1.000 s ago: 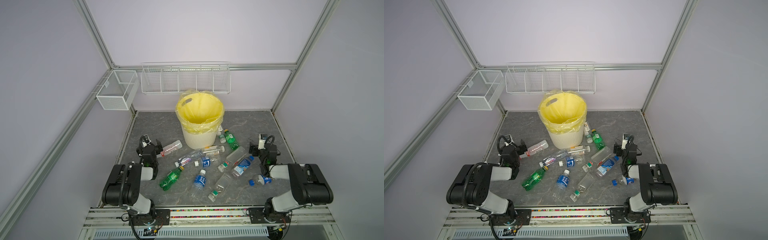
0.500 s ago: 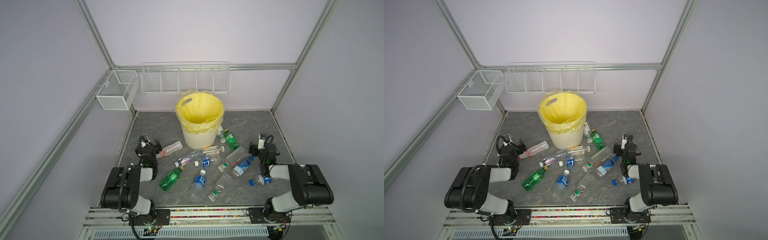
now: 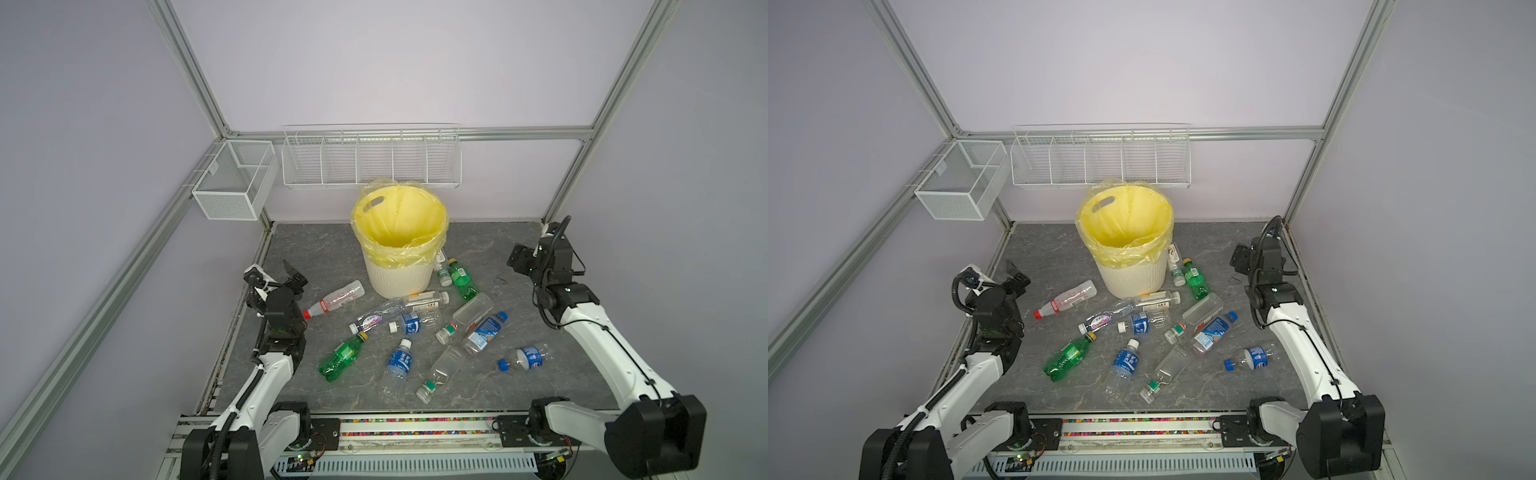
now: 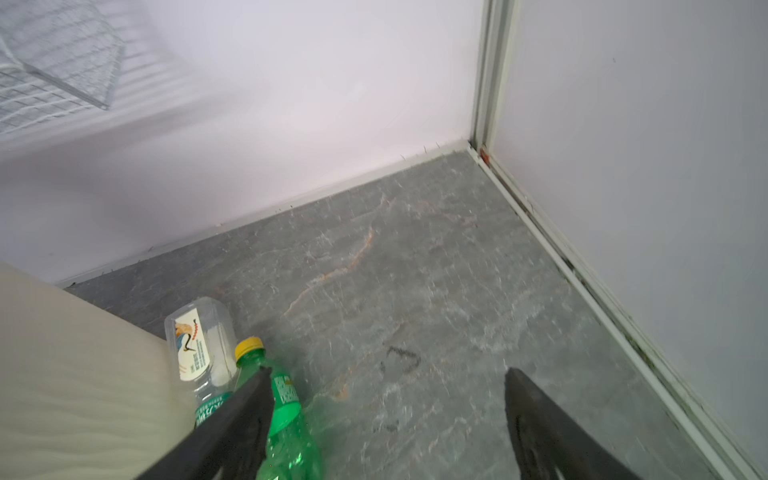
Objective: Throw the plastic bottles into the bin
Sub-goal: 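Lower the right gripper over the clear blue-label bottle while the left arm reaches forward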
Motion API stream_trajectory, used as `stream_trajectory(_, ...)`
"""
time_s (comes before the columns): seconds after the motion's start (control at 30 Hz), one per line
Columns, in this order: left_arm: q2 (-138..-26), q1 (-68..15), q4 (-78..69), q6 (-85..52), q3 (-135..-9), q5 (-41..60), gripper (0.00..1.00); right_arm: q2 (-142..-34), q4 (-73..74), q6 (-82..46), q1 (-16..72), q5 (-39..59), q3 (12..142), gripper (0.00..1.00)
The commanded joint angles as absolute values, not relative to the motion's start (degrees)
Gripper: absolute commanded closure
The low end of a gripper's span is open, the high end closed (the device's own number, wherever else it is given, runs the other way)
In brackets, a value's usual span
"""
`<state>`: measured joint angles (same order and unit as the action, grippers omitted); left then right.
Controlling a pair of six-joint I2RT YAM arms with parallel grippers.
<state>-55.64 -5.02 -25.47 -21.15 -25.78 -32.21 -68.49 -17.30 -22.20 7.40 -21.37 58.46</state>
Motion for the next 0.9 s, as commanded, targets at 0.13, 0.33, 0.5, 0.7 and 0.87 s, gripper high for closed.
stream_trajectory(0.13,-50.0,-5.5,1.5,-39.7,-32.3,-24.8,0.01,-64.6,-47.1,-36.3,7.8,-18.6,60.2,0.12)
stream_trajectory(0.33,-48.0,-11.7,6.5,-42.7,-32.3,-12.0,0.01,-56.7,-58.8,-42.5,7.8,-20.8,57.1,0.12)
stream_trajectory(0.5,-47.0,-16.2,11.6,-41.7,-31.7,-8.1,0.01,-52.5,-67.1,-46.8,7.7,-20.7,56.4,0.12)
stream_trajectory(0.7,-43.5,-19.5,14.1,-40.3,-28.1,-7.2,0.01,-49.8,-71.9,-50.3,7.8,-20.4,53.1,0.12)
stream_trajectory(0.87,-43.5,-22.3,15.2,-38.4,-27.8,-7.4,0.0,-48.5,-70.9,-51.7,7.7,-17.3,48.0,0.12)
